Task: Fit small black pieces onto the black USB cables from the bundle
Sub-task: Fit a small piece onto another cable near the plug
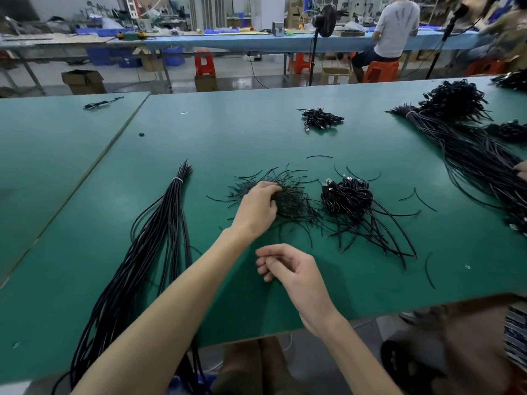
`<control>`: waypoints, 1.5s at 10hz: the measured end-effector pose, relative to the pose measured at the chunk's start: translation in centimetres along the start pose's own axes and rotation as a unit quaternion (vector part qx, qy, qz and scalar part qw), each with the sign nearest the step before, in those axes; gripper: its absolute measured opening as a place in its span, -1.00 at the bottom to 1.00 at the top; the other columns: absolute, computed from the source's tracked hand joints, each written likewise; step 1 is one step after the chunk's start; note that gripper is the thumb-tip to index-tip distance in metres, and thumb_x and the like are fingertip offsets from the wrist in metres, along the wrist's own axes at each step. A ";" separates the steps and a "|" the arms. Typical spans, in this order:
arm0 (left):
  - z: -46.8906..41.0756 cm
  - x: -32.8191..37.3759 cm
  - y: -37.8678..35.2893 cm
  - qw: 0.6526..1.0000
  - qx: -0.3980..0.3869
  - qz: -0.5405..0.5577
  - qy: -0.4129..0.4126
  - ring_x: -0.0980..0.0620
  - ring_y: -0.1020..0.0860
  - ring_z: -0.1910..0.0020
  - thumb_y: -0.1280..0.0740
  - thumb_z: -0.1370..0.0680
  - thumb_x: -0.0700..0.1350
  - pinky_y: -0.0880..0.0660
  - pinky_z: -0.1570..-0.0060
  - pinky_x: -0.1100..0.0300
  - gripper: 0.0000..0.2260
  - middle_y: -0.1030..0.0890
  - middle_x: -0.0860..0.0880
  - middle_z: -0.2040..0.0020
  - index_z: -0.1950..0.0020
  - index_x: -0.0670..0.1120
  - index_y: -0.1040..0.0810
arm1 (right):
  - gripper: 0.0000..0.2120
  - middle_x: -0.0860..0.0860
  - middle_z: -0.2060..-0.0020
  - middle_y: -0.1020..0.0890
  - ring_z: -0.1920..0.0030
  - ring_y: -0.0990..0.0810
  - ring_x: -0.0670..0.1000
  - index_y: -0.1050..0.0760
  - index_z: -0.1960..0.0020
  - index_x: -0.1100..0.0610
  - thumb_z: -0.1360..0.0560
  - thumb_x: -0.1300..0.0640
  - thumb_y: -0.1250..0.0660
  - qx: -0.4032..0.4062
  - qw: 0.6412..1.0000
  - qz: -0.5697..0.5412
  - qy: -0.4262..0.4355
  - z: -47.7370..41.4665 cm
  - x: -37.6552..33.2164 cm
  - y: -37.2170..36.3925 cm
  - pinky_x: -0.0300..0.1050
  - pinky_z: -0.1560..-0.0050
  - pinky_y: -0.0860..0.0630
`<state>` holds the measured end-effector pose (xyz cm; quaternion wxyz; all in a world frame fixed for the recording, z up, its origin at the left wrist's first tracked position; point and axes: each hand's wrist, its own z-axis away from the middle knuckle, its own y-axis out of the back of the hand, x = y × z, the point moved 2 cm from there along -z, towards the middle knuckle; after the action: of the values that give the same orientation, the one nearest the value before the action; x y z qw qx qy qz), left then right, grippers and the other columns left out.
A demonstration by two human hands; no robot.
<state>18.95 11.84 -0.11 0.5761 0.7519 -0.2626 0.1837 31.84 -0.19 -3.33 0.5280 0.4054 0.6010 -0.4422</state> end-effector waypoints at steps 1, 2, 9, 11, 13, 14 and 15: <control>1.2 -2.2 0.7 0.997 0.008 -0.065 -0.031 -0.07 -0.49 -0.38 -0.24 -0.62 -0.33 -0.36 -0.44 0.06 -0.66 -0.56 -0.06 -0.39 -0.35 -0.16 -0.60 | -0.77 0.11 0.11 -0.74 0.11 -0.69 -0.02 -0.68 -0.09 0.18 -0.63 0.38 -0.28 -0.006 1.000 -0.002 0.001 0.1 0.0 0.0 -0.20 0.05 -0.59; 2.6 -3.1 1.1 0.997 0.017 -0.056 -0.059 -0.03 -0.48 -0.38 -0.24 -0.63 -0.33 -0.38 -0.41 0.09 -0.70 -0.56 -0.02 -0.37 -0.29 -0.16 -0.63 | -0.78 0.11 0.11 -0.74 0.10 -0.69 -0.02 -0.67 -0.09 0.18 -0.63 0.38 -0.29 -0.009 1.000 0.000 0.004 0.2 0.0 0.1 -0.20 0.04 -0.60; 5.2 -10.4 9.4 0.920 0.045 -0.288 0.261 -0.27 -0.57 -0.02 -0.28 -0.65 -0.24 -0.47 0.08 -0.08 -0.90 -0.59 -0.24 -0.08 -0.11 -0.27 -0.50 | -0.77 0.10 0.10 -0.74 0.09 -0.70 0.01 -0.68 -0.08 0.16 -0.62 0.39 -0.29 -0.013 1.000 0.008 0.007 0.2 0.3 0.2 -0.19 0.04 -0.61; 5.5 -9.6 10.1 0.926 0.042 -0.272 0.257 -0.10 -0.35 0.41 -0.28 -0.56 -0.26 -0.31 0.32 0.08 -0.69 -0.40 -0.09 0.38 0.35 -0.16 -0.30 | -0.76 0.10 0.09 -0.74 0.08 -0.70 0.01 -0.68 -0.08 0.15 -0.63 0.38 -0.29 -0.011 1.000 0.011 0.007 0.2 0.2 0.3 -0.18 0.03 -0.61; 5.6 -9.7 10.2 0.941 0.034 -0.188 0.280 -0.14 -0.38 0.32 -0.31 -0.56 -0.15 -0.28 0.37 0.09 -0.64 -0.36 -0.09 0.36 0.37 -0.15 -0.25 | -0.77 0.10 0.10 -0.74 0.08 -0.70 0.02 -0.68 -0.08 0.15 -0.63 0.38 -0.29 -0.011 1.000 0.014 0.009 0.1 0.2 0.3 -0.18 0.04 -0.61; 5.8 -9.4 10.6 0.942 -0.013 -0.157 0.298 -0.32 -0.55 0.13 -0.38 -0.55 -0.03 -0.47 0.21 -0.05 -0.56 -0.32 -0.08 0.32 0.39 -0.13 -0.23 | -0.77 0.10 0.10 -0.74 0.08 -0.70 0.02 -0.68 -0.08 0.15 -0.63 0.38 -0.29 -0.011 1.000 0.015 0.009 0.1 0.2 0.2 -0.18 0.04 -0.61; 6.0 -9.6 11.0 0.943 -0.069 -0.105 0.309 -0.24 -0.53 0.07 -0.40 -0.53 0.05 -0.48 0.12 0.03 -0.60 -0.44 -0.08 0.27 0.37 -0.14 -0.39 | -0.77 0.10 0.10 -0.73 0.08 -0.70 0.01 -0.68 -0.08 0.16 -0.63 0.39 -0.29 -0.011 1.000 0.016 0.006 0.1 0.2 0.3 -0.19 0.05 -0.61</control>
<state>4.52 5.63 1.18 0.6953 0.6401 -0.0032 0.3269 32.09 -0.19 -3.55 0.5359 0.4115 0.6025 -0.4248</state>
